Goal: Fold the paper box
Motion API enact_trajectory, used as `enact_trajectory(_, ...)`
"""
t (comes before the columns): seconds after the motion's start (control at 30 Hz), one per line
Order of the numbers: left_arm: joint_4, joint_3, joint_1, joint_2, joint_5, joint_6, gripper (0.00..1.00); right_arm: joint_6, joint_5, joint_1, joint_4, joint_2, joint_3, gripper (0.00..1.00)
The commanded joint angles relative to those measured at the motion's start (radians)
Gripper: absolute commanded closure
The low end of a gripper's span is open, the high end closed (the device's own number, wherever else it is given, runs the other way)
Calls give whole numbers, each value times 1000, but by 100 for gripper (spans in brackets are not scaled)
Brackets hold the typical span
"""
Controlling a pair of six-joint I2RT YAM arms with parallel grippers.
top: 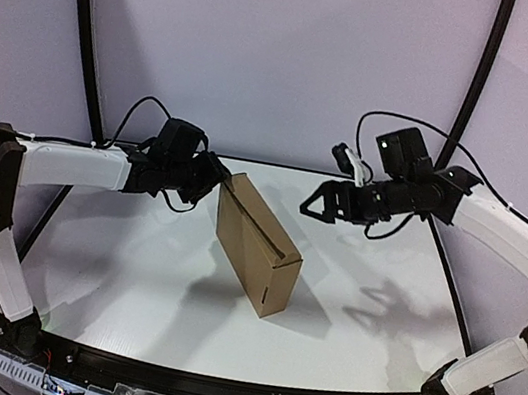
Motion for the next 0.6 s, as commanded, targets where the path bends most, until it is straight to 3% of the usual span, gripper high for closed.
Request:
enact_trajectory(0.0, -210, -3, -22, -12, 65, 60, 19, 38, -194, -18, 49, -37, -111, 2)
enact_trajectory(0.03, -213, 0, -24, -21, 69, 65, 8, 34, -219, -20, 57, -43, -123, 2)
enact_trajectory(0.1, -225, 4, -40, -58, 75, 74, 2, 31, -245, -21, 82, -41, -148, 2)
enact_trajectory(0.37, -258, -31, -135, -112, 117, 36, 1, -22, -345, -21, 52, -53, -177, 2)
enact_trajectory(0.57, -352, -12, -152, -169, -9, 34, 1, -87, -290, -23, -52, -109, -198, 2)
